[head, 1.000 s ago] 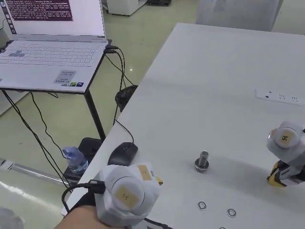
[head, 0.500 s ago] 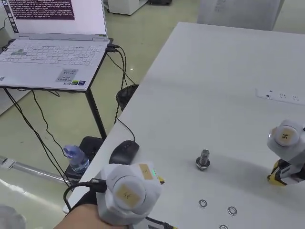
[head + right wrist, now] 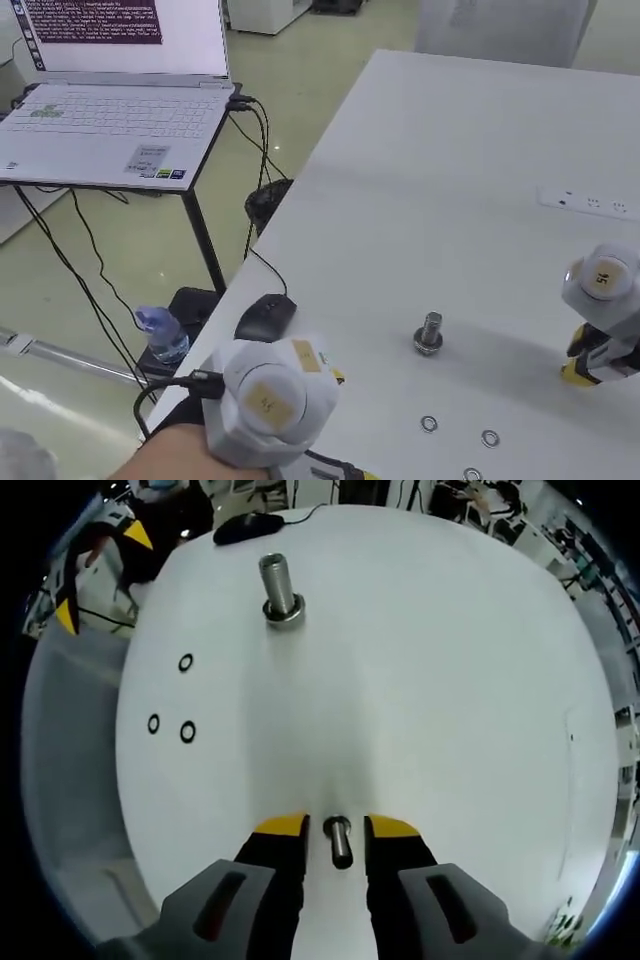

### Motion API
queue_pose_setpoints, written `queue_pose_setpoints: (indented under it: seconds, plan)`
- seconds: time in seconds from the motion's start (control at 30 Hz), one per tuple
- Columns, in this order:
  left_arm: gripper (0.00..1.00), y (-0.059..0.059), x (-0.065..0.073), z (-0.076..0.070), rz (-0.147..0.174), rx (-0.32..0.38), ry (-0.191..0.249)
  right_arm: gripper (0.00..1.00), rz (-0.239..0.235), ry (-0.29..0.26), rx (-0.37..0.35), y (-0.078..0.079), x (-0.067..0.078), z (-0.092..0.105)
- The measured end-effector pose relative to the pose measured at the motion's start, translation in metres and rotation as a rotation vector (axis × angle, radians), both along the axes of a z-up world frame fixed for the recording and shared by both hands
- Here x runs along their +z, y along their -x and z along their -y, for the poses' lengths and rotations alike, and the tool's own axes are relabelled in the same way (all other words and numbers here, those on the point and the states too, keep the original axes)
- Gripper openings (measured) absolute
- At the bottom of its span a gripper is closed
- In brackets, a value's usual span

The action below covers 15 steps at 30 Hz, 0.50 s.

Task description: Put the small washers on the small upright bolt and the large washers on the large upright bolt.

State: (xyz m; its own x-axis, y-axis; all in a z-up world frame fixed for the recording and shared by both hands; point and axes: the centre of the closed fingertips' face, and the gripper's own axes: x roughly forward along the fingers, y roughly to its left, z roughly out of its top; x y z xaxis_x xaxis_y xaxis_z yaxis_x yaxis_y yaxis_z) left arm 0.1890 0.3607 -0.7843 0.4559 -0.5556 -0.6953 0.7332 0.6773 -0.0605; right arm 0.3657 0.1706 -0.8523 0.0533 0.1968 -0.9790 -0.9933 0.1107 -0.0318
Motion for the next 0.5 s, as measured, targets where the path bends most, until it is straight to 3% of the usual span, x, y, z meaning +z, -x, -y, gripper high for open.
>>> queue_pose_setpoints:
  seconds: [0.17, 0.5]
  plan:
    - [0.67, 0.002, 0.002, -0.001, 0.005, -0.005, -0.009, 0.24, 0.008, -0.027, 0.026, 0.005, 0.01, -0.011]
    - [0.66, 0.003, 0.006, 0.0, 0.018, -0.007, -0.011, 0.24, 0.005, -0.069, 0.088, 0.037, 0.021, -0.036]
